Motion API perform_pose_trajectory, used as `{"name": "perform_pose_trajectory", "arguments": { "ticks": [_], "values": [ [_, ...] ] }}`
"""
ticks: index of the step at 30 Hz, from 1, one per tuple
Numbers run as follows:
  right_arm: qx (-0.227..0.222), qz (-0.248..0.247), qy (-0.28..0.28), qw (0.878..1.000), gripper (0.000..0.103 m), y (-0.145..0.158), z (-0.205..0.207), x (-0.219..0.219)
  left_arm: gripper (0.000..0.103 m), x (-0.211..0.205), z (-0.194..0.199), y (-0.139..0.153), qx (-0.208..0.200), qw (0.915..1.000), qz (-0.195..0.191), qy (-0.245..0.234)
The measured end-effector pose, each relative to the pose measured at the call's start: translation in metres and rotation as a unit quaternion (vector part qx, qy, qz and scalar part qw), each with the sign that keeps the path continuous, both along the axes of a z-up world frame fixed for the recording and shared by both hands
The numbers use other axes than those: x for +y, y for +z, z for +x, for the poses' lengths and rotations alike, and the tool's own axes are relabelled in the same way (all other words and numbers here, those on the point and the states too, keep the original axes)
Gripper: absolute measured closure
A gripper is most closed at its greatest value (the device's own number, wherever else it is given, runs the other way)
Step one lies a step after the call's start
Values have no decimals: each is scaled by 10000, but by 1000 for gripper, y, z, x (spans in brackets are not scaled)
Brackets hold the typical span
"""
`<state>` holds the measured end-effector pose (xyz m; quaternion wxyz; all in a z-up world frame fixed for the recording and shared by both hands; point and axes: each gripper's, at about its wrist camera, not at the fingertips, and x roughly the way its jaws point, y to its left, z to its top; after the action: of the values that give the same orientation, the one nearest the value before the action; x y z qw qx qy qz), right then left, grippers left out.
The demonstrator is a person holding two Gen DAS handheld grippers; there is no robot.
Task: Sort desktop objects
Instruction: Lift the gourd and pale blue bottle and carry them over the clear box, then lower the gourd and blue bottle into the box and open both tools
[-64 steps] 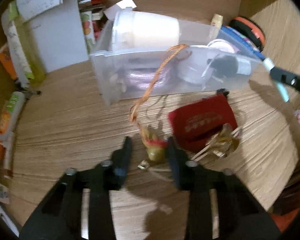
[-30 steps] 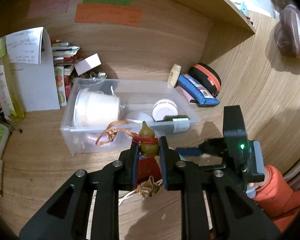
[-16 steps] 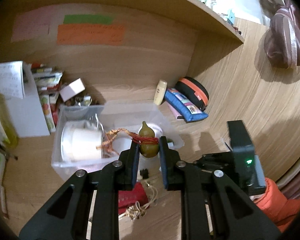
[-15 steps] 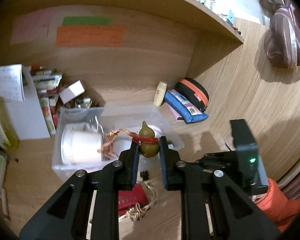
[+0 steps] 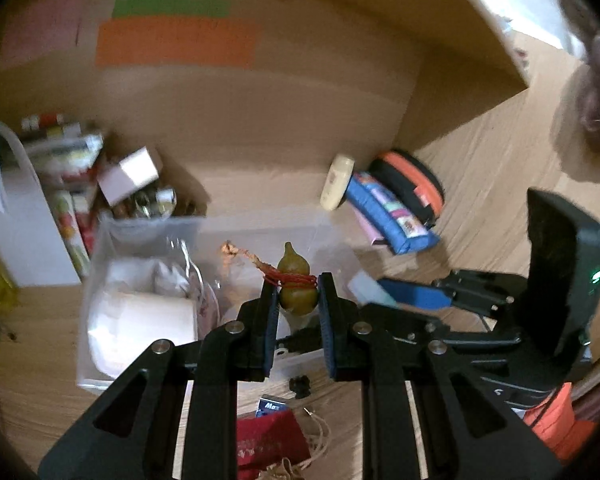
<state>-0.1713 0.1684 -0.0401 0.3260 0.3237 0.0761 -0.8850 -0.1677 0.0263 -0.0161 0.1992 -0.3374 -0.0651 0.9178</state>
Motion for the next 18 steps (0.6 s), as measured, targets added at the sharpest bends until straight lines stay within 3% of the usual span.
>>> {"name": "perform_pose_trajectory", "arguments": {
  "ticks": [5, 10, 18],
  "values": [
    [-194, 42, 78, 9998, 80, -16, -16, -12, 85, 0, -19, -32, -416, 9991, 55, -40],
    [-222, 165, 145, 9995, 80, -28, -25, -23, 85, 1, -27, -42, -553, 9981, 253, -109],
    [-152, 301, 169, 9993, 80, -45, -37, -35, 84, 12, -24, -41, -419, 9990, -172, -35]
  ]
}}
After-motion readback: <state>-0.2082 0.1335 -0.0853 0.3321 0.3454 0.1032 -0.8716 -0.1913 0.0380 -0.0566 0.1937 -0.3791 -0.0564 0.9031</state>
